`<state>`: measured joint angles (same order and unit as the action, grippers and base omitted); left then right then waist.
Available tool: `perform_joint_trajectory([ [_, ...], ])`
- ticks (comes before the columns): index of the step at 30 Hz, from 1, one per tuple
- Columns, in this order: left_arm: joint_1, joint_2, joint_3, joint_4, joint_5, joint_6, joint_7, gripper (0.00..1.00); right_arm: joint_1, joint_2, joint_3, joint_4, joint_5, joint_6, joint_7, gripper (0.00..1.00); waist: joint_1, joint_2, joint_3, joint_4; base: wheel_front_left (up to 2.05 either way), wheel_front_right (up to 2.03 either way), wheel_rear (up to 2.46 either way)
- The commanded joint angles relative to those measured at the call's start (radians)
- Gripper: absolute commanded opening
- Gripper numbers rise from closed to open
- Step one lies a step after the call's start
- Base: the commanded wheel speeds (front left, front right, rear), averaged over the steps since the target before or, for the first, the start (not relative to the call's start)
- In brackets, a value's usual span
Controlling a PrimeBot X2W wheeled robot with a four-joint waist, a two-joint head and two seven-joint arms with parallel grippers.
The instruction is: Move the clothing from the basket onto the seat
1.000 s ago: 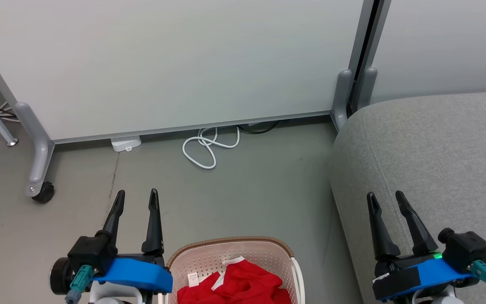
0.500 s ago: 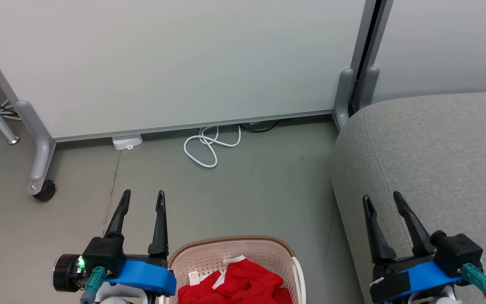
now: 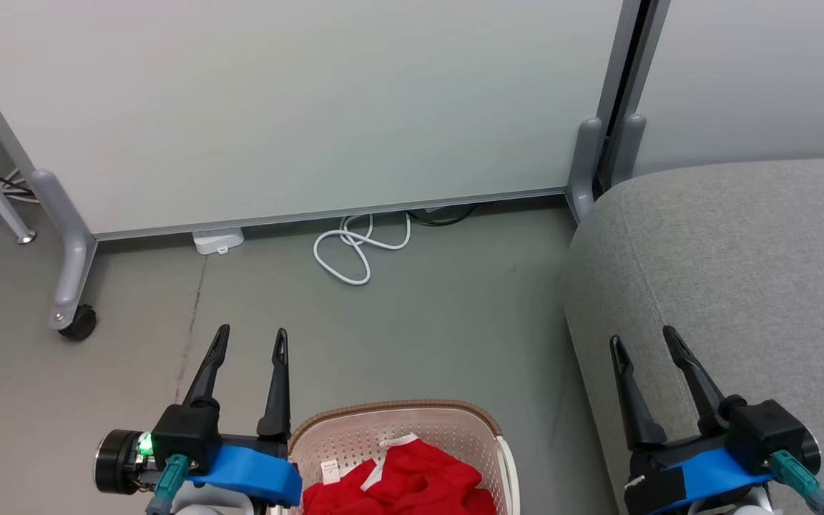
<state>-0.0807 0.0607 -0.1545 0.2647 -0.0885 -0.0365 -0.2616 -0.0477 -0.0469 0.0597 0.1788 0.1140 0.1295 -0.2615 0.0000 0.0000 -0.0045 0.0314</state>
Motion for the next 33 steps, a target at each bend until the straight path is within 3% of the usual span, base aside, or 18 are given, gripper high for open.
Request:
perform_joint_trajectory([
  [1,-0.012,0.001,0.003,0.004,-0.004,-0.005,-0.005,1.00,0.007,-0.006,0.000,0.006,0.003,0.002,-0.005,1.00,0.0000,0.0000,-0.001,0.000,0.00,0.00,0.00],
  [20,-0.014,-0.008,0.016,0.031,-0.040,-0.024,-0.005,1.00,0.005,-0.006,-0.002,0.026,0.046,0.001,-0.005,1.00,0.0000,0.0000,-0.002,0.002,0.00,0.00,0.00],
  [33,-0.049,0.001,-0.026,0.081,0.005,-0.045,-0.005,1.00,-0.009,-0.006,0.005,0.011,0.035,0.001,-0.005,1.00,0.0000,0.0000,0.019,-0.004,0.00,0.00,0.00],
])
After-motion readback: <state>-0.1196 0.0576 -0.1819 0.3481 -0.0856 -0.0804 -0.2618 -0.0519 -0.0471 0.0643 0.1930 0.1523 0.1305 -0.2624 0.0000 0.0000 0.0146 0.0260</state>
